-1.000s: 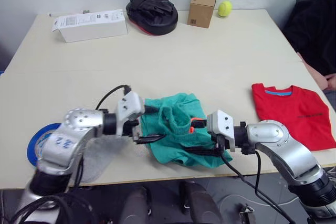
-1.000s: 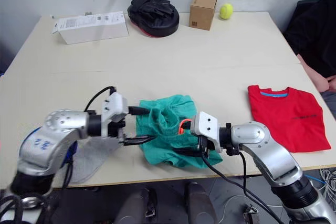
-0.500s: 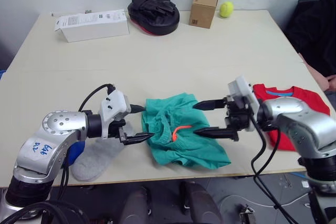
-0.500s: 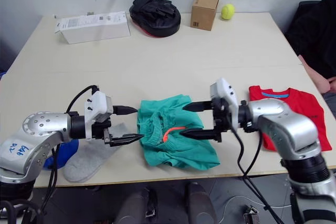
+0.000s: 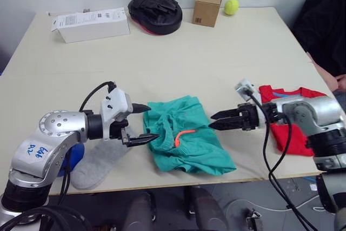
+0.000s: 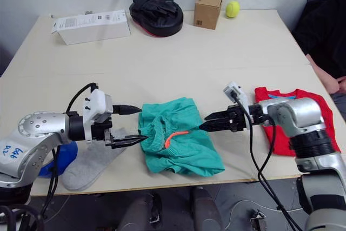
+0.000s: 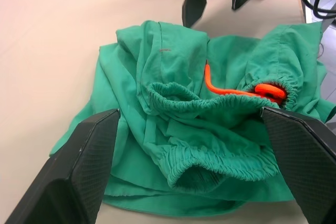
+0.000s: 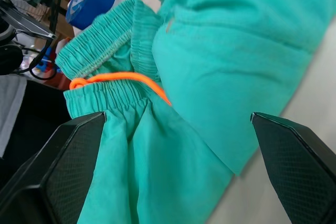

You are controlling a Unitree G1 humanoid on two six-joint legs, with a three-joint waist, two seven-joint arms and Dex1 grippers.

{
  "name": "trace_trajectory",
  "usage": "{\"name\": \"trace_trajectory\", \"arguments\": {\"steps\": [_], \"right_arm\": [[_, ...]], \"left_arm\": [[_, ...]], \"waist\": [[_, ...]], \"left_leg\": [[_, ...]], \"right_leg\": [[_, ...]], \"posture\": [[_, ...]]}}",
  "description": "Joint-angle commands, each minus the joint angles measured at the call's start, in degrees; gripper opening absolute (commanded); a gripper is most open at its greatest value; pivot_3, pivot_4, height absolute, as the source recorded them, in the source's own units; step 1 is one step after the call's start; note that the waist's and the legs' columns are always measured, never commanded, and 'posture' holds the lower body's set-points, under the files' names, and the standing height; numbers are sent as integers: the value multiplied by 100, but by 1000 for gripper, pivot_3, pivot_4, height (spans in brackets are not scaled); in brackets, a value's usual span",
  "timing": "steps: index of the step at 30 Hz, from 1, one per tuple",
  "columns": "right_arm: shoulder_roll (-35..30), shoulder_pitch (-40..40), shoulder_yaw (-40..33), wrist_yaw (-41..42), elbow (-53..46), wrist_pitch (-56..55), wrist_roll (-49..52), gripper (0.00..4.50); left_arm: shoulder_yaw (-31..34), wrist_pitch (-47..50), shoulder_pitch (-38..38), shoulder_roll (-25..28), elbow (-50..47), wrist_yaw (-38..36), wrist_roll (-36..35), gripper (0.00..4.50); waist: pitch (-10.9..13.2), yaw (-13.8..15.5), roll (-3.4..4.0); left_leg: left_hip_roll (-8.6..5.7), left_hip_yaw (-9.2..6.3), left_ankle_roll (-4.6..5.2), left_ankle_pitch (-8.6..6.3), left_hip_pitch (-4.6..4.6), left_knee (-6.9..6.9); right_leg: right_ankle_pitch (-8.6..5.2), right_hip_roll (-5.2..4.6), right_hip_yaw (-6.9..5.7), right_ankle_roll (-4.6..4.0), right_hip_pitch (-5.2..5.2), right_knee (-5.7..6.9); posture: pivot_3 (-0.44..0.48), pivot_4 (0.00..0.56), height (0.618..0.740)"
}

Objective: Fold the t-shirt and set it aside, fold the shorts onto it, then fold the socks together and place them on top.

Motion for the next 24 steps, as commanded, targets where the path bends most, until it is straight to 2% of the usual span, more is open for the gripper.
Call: {"name": "trace_trajectory", "arguments": {"steps": [1,8,17,24], "right_arm": [[226,-246,170,83,363,-89,-285,4492],[670,-484,587,359,918,-240,-808,4492],[40,-789,223,1085,1504,-584,-1102,4492],[318,-606,382,1068,1626,-610,-1364,4492]], "left_arm": [[205,-35,33,61,-324,82,-185,4500],[359,-6,284,134,-628,196,-383,4500],[525,40,523,275,-828,433,-512,4500],[412,-36,385,299,-703,489,-482,4500]], "waist": [[0,2,0],[-1,-7,-1],[0,19,0],[0,-45,0]], "left_leg": [[0,1,0,1,0,3],[1,8,-1,1,2,8],[-3,13,-1,2,4,14],[2,19,-4,1,5,8]], "right_leg": [[1,0,1,1,0,2],[3,2,3,5,-1,6],[3,-1,4,4,-3,12],[3,7,8,4,-6,10]], "posture": [[0,150,740],[0,150,740],[0,150,740],[0,150,740]]}}
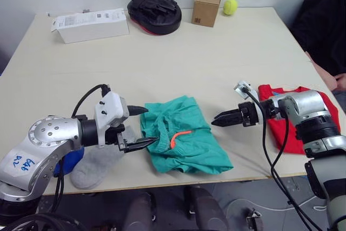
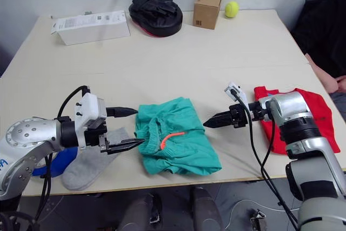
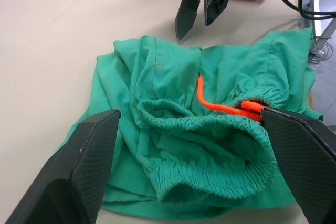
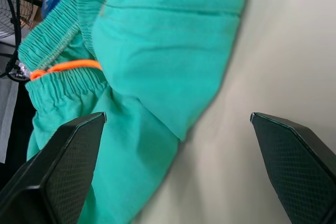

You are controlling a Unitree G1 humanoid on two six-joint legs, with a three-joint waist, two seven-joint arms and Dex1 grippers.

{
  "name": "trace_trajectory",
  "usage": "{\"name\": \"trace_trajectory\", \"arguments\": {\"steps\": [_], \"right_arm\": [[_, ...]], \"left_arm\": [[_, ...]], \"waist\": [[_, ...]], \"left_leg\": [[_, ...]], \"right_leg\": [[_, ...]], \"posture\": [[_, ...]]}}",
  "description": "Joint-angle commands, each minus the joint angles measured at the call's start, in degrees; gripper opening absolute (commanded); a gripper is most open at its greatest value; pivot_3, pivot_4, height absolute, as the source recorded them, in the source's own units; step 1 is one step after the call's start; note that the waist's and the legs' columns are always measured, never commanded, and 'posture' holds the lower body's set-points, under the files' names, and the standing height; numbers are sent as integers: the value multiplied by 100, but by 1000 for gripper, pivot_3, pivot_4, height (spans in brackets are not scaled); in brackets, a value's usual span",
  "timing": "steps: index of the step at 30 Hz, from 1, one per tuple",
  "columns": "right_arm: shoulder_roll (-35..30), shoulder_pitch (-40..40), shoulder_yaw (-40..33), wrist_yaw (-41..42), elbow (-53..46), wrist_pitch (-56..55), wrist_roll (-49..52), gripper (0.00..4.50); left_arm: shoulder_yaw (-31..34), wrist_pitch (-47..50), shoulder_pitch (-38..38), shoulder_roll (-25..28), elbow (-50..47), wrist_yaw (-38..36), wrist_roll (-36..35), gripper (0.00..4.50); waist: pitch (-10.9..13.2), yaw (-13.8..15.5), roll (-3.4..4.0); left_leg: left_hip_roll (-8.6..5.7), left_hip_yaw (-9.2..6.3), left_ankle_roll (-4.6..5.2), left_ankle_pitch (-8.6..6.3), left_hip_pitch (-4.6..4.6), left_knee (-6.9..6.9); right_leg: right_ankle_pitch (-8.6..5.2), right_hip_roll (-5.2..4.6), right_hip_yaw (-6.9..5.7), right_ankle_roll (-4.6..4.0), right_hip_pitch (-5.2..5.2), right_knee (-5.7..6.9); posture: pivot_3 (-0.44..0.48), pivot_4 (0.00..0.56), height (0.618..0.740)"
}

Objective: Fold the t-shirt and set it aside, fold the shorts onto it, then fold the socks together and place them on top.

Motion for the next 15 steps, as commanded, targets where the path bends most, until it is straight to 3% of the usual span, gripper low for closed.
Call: {"name": "trace_trajectory", "arguments": {"steps": [1,15], "right_arm": [[191,89,85,32,-117,-17,-95,4492],[1215,204,597,38,-610,595,-129,4492]], "left_arm": [[19,-127,-103,63,-107,14,-28,4500],[-28,-156,-152,67,-123,65,-23,4500]], "waist": [[0,-21,0],[-5,-126,-8]], "left_leg": [[1,0,-2,1,2,-1],[8,-2,-22,12,21,4]], "right_leg": [[0,2,0,0,0,3],[-4,11,2,-7,3,42]], "posture": [[0,150,740],[0,150,740]]}}
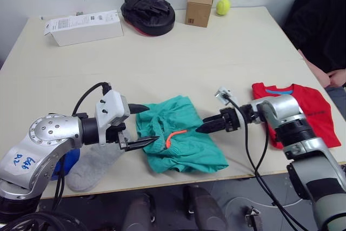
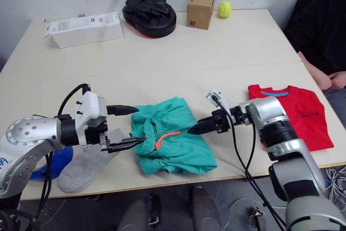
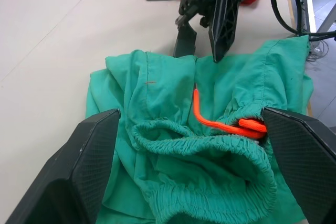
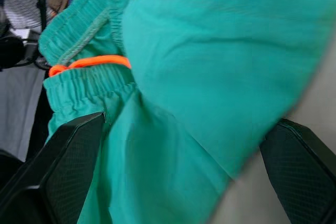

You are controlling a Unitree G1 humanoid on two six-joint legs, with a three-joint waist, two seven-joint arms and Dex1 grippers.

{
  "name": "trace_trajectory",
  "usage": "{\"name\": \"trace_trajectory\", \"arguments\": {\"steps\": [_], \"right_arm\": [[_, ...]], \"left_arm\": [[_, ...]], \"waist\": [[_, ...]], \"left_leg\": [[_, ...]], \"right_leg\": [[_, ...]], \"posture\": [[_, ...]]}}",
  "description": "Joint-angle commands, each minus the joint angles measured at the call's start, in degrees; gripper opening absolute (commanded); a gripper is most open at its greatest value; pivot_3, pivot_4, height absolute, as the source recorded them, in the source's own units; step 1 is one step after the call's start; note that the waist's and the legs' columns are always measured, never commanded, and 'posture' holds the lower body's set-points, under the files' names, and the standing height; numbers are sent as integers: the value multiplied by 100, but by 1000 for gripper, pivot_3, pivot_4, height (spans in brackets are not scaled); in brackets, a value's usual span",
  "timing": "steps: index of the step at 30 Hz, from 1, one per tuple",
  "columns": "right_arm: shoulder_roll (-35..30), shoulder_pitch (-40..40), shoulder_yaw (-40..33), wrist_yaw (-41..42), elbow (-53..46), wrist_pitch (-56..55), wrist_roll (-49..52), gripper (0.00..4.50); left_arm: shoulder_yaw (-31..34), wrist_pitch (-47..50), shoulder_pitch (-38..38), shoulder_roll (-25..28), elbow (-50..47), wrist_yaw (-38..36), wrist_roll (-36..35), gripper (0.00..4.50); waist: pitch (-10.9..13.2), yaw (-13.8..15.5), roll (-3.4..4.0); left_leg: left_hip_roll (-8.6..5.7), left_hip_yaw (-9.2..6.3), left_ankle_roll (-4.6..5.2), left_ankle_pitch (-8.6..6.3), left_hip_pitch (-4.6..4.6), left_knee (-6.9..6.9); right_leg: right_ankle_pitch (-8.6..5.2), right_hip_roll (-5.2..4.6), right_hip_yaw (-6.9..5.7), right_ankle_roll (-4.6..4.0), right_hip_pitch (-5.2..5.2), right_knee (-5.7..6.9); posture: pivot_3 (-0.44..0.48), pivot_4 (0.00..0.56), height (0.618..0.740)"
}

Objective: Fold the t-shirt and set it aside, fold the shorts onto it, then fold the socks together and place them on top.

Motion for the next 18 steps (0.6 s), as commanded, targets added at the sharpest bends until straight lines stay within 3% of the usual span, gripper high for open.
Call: {"name": "trace_trajectory", "arguments": {"steps": [1,6,8,11,14,18], "right_arm": [[298,157,419,8,-117,235,-5,4492],[749,-7,351,-327,388,285,-161,4492],[886,-97,214,-453,666,260,-189,4119],[935,-161,124,-490,859,237,-195,3207],[934,-122,119,-516,917,184,-215,2004],[944,-27,90,-528,783,204,-174,739]], "left_arm": [[24,-86,-68,38,-156,60,-33,4500],[-68,-176,-13,71,-132,52,82,4500],[-87,-198,-6,83,-129,45,110,4500],[-74,-181,-35,83,-136,58,82,4500],[-52,-187,-66,90,-87,48,69,4500],[-96,-248,-94,102,22,14,113,4500]], "waist": [[-1,-1,-2],[-6,-20,-10],[-15,-62,-24],[-18,-96,-29],[-18,-96,-29],[-48,-134,-77]], "left_leg": [[0,0,-1,1,1,0],[0,0,-3,2,4,1],[0,2,-8,5,9,1],[-1,-5,-17,14,11,0],[-1,-9,-18,15,9,-6],[1,-11,-20,14,9,-6]], "right_leg": [[-1,1,0,-1,0,3],[-2,0,-1,-3,0,11],[-2,1,-1,-5,1,20],[-5,-3,0,-12,1,30],[-7,-3,-2,-17,-2,30],[-8,-3,-4,-18,0,29]], "posture": [[0,150,740],[0,150,740],[0,150,740],[0,150,740],[0,150,740],[0,150,740]]}}
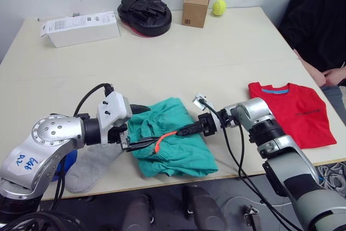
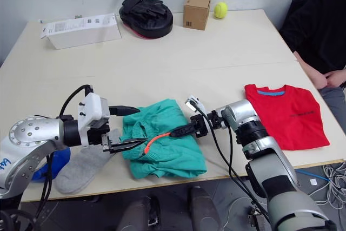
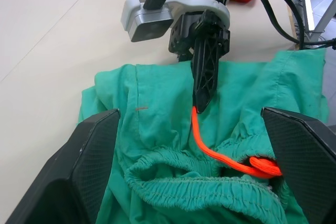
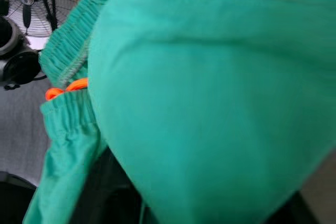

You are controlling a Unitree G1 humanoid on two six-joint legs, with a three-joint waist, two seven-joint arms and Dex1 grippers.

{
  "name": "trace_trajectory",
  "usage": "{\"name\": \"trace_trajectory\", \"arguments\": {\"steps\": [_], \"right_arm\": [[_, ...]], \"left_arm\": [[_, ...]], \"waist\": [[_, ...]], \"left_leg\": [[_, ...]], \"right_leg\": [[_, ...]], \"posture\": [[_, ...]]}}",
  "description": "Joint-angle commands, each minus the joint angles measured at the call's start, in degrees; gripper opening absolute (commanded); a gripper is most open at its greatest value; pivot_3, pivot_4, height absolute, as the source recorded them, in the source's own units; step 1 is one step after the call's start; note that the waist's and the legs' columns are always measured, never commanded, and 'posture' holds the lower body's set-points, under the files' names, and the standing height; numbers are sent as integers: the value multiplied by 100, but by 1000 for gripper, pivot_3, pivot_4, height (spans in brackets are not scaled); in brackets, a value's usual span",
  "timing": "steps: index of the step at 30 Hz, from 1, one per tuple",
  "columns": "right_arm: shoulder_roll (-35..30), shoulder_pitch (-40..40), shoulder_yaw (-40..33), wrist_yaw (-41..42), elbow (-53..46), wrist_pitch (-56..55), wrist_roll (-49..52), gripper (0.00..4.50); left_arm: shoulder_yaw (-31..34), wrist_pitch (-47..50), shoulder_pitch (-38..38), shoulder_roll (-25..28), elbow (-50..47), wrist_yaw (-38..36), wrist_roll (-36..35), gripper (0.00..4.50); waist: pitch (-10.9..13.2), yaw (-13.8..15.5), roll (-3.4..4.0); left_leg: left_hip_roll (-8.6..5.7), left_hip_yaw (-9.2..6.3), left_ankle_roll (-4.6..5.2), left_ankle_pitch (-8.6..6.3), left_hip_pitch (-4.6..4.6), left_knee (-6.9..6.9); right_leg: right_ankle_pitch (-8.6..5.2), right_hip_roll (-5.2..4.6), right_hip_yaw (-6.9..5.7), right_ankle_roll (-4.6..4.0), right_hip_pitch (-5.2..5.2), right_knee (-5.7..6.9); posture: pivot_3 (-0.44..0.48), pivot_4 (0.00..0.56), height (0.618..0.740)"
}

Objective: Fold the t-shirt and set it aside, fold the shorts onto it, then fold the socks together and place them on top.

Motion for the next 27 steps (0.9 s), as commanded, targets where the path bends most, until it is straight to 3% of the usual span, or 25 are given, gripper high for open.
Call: {"name": "trace_trajectory", "arguments": {"steps": [1,3,8,13,20,27], "right_arm": [[13,243,72,-179,52,66,-98,416],[23,264,2,-211,2,128,-52,27],[-88,295,-332,-226,-183,313,139,27],[-377,333,-936,-279,-697,842,643,27],[-1186,781,-1783,-532,-1829,1477,1347,27],[-2688,1447,-2659,-393,-2425,1310,1721,27]], "left_arm": [[31,-136,-100,65,17,-36,24,4500],[26,-145,-122,66,49,-50,26,4500],[-21,-206,-149,38,166,-83,63,4500],[-122,-271,-187,-12,276,-114,78,4500],[-297,-416,-303,-57,450,-187,108,4500],[-593,-690,-542,-219,788,-356,233,4500]], "waist": [[-19,-3,-30],[-32,0,-50],[-30,14,-48],[-7,60,-11],[16,180,27],[39,295,64]], "left_leg": [[0,0,1,1,4,1],[-1,-3,1,4,17,1],[-1,-19,-26,-11,73,-30],[-1,-24,-22,-13,57,-42],[-2,-27,-7,-10,-16,-51],[-9,-11,30,-32,-54,-21]], "right_leg": [[0,-1,0,0,4,2],[2,-5,-3,-3,17,1],[-6,-15,-17,-21,80,-36],[-9,-26,-22,-27,69,-49],[-5,-25,-28,-20,8,-79],[-2,-17,-16,-2,-16,-91]], "posture": [[0,150,740],[0,150,740],[0,150,740],[0,150,740],[0,150,740],[0,150,740]]}}
